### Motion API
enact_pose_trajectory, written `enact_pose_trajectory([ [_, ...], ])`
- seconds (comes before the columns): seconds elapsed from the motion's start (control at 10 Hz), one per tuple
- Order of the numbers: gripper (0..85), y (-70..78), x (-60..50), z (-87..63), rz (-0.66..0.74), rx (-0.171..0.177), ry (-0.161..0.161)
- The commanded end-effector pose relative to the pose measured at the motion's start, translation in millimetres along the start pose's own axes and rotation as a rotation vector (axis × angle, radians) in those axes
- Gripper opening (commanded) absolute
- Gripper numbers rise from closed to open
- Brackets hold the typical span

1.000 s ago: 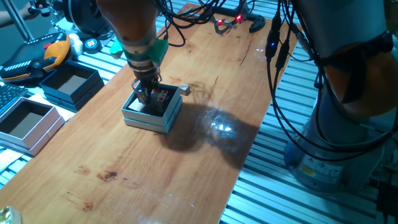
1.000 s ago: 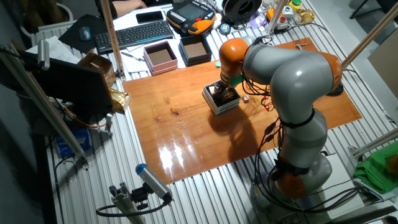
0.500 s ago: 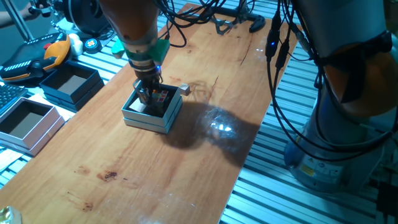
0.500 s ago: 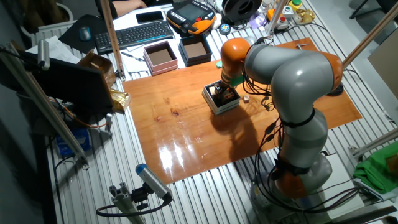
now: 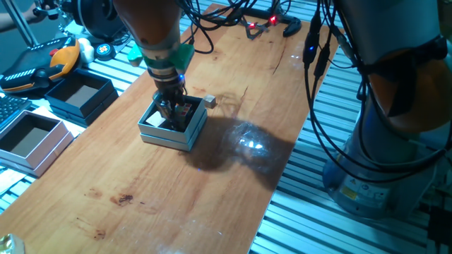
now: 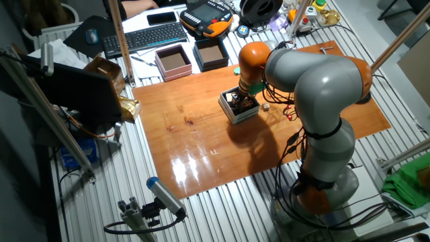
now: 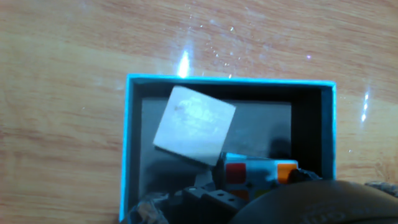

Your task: Take everything out of the gift box

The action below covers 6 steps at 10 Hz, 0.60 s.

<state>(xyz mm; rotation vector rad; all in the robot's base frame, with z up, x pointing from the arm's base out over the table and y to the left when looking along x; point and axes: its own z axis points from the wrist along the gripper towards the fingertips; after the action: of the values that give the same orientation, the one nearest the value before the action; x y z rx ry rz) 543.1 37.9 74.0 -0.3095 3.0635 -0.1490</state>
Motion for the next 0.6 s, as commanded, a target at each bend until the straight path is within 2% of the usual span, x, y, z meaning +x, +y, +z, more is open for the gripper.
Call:
enact_pose_trajectory([
  [0.0,66.3,-2.3,-0.4,-1.6,0.000,0.007,-0.005],
  [0.2,67.0,-7.1,-2.9,-10.7,-0.008,0.002,0.015],
  [0.5,67.0,-4.2,-3.1,-2.0,-0.005,0.005,0.000],
])
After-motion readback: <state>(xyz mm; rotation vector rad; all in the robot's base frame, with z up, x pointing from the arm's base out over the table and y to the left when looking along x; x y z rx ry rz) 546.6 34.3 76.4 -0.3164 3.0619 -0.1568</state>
